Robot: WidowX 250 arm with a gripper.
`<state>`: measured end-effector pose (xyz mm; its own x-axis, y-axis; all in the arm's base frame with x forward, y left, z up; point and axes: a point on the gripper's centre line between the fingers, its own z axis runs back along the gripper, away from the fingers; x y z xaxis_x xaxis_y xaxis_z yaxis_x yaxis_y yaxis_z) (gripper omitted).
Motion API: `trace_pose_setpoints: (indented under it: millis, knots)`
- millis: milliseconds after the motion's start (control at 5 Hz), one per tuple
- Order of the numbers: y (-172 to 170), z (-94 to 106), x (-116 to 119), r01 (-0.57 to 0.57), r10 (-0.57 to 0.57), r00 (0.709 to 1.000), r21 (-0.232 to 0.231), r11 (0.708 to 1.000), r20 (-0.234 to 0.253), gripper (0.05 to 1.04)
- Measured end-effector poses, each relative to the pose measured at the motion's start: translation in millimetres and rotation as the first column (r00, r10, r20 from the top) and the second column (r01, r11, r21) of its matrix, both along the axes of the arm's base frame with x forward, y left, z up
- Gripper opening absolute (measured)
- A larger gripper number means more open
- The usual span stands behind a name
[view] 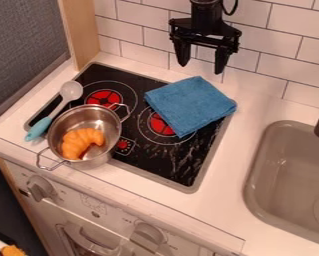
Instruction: Moved the ladle to the right burner
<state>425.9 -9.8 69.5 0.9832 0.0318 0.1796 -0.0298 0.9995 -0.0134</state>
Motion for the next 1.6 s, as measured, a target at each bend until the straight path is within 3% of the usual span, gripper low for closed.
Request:
trace_pose_setpoints:
  millis: [200,400,600,1000,1200,1600]
  knots:
    - [-0.5,-16.5,-4.2,-0.003,0.003,0.999,-0.004,1.000,-0.040,1.000]
    - [18.1,-32.3,-29.8,-0.035,0.034,0.996,-0.013,0.999,-0.086,1.000]
    - [49.5,-18.0,-52.4,-0.112,0.110,0.992,-0.020,0.994,-0.056,1.000]
    - [106.2,-12.6,-111.7,-0.188,0.191,0.981,0.047,0.981,-0.047,1.000]
    - [133.5,-18.0,-120.4,-0.170,0.172,0.985,0.072,0.983,-0.023,0.999]
    - [182.1,-18.7,-140.8,-0.215,0.215,0.977,0.062,0.975,0.002,0.999]
